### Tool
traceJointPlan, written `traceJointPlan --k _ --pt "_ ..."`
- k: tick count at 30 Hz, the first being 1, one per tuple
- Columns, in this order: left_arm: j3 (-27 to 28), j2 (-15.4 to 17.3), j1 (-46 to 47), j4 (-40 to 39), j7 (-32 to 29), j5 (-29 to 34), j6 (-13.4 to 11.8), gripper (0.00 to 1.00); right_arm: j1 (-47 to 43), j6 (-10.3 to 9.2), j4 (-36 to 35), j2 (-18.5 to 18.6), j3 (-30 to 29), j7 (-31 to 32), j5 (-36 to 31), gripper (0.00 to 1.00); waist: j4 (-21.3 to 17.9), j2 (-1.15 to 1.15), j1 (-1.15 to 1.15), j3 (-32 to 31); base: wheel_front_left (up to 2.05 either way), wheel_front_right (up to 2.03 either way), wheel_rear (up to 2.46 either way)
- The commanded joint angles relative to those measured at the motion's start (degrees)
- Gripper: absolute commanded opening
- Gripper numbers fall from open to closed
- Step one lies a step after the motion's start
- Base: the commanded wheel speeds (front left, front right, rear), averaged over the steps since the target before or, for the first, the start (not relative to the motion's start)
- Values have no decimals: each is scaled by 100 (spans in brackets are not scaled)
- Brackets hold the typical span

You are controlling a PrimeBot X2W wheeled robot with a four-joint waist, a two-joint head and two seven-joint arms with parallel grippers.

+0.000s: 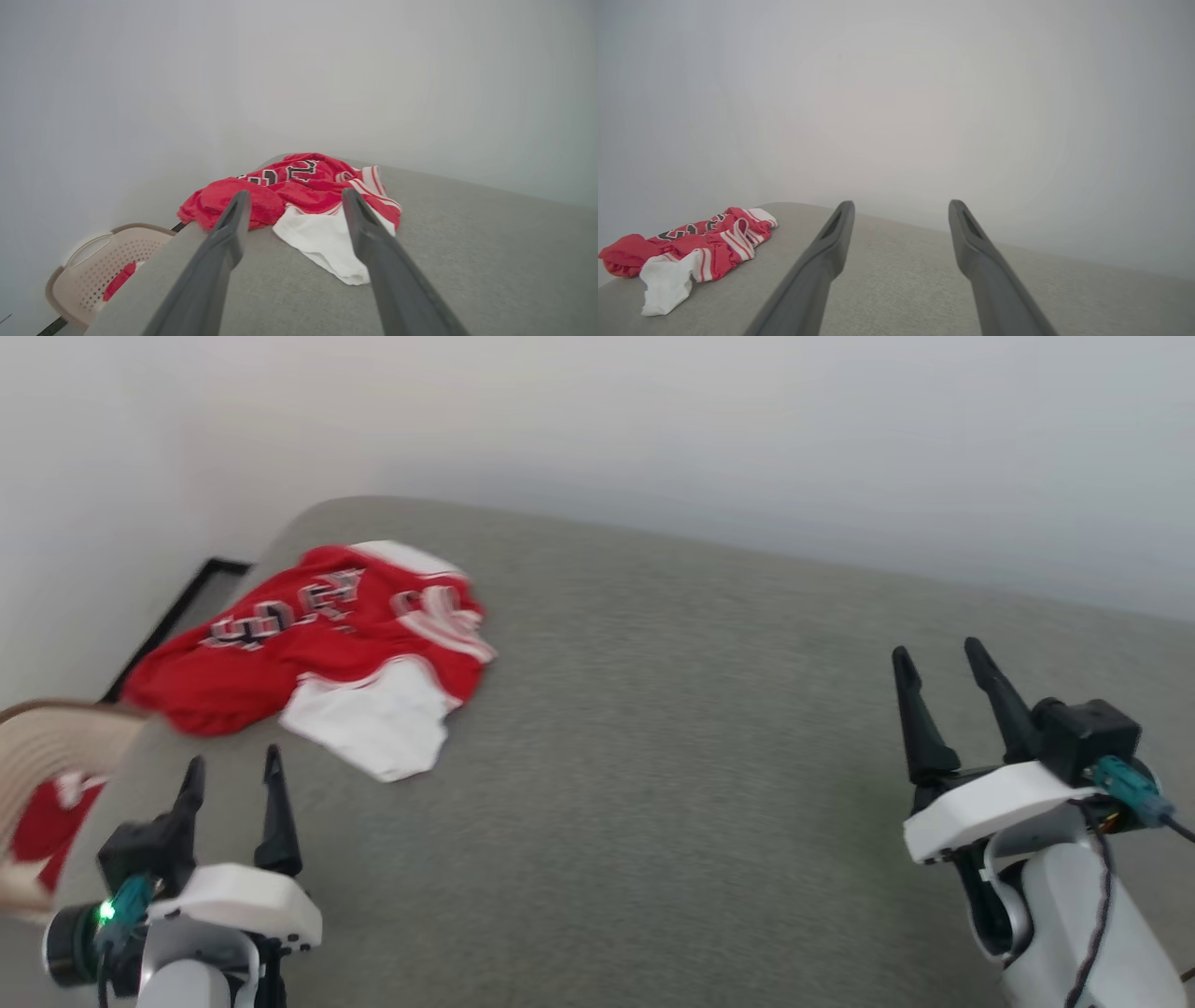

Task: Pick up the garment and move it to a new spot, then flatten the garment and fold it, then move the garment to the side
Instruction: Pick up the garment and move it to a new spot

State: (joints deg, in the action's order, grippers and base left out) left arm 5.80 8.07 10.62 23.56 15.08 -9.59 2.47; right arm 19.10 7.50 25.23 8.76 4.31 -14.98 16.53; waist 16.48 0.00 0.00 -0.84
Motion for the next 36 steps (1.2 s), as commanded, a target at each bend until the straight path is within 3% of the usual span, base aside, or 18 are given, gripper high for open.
traceJointPlan --k 1,6,14,21,28,36 --pt "68 -25 -119 -72 11 40 -52 100 -80 -2 -35 -61 41 -27 32 100 587 0 0 -2 0 0 0" --pt "104 -127 -333 -294 11 183 -88 100 -191 -2 -128 -207 85 -27 105 100 1272 0 0 -13 0 0 0" --pt "469 -341 -760 -893 11 49 -294 100 139 -2 31 -339 772 -27 224 100 1427 0 0 195 0 0 0" --pt "548 -449 -1044 -1146 11 -31 -216 100 303 -2 136 -389 1087 -27 397 100 1426 0 0 213 0 0 0" --pt "-247 -267 -123 -505 4 156 360 100 -64 -2 -32 -295 635 -27 373 100 1301 0 0 258 0 0 0" --pt "-949 296 1979 666 -253 2 506 100 67 -2 -272 -80 438 -27 237 100 262 0 0 1106 0 0 0"
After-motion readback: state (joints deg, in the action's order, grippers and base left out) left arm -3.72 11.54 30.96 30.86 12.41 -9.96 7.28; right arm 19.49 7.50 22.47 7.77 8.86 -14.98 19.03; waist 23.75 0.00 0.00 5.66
